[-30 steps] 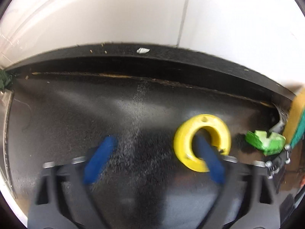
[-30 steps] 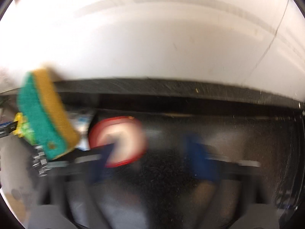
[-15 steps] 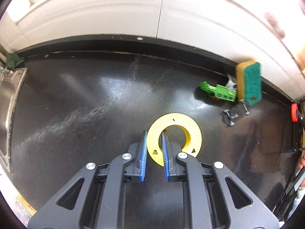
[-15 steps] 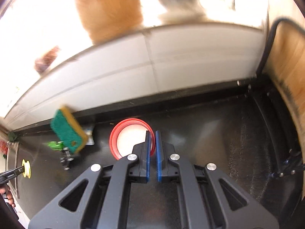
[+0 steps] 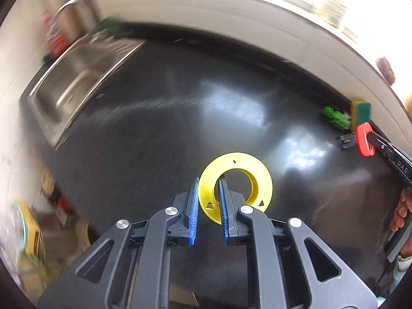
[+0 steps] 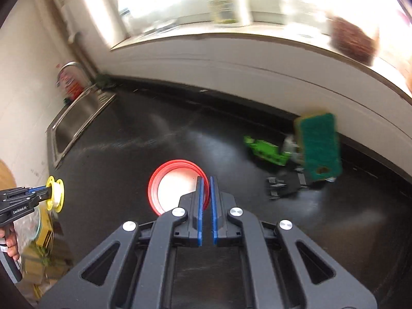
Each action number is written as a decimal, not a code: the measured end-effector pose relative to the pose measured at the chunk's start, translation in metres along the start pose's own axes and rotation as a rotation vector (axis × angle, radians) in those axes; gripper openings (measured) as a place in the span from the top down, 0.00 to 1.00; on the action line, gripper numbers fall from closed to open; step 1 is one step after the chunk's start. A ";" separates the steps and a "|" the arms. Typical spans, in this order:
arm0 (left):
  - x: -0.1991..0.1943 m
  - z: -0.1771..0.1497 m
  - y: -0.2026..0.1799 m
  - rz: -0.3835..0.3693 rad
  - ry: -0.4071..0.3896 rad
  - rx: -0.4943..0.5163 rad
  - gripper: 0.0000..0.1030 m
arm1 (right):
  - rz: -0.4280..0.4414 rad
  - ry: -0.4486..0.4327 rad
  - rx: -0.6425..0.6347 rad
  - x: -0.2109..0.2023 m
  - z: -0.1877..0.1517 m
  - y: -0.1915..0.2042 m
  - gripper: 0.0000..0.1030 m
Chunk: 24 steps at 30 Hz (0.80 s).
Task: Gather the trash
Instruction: 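Carry the spool and red lid over the bin and open both tools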
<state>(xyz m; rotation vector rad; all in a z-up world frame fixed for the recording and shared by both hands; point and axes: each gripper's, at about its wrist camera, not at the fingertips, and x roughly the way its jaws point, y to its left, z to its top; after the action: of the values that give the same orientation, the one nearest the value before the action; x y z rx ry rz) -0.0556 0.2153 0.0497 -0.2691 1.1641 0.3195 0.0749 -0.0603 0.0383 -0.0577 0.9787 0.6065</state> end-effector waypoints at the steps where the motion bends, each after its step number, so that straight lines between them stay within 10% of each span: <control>1: -0.003 -0.014 0.021 0.022 0.006 -0.047 0.86 | 0.027 0.014 -0.041 0.006 0.003 0.023 0.94; 13: -0.049 -0.186 0.199 0.213 0.086 -0.496 0.86 | 0.337 0.250 -0.555 0.080 -0.060 0.334 0.94; 24: -0.025 -0.261 0.270 0.153 0.140 -0.693 0.86 | 0.407 0.430 -0.811 0.113 -0.134 0.476 0.94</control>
<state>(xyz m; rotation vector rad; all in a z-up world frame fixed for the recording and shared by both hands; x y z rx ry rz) -0.3896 0.3653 -0.0361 -0.8196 1.1829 0.8500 -0.2221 0.3464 -0.0228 -0.7469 1.1066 1.3807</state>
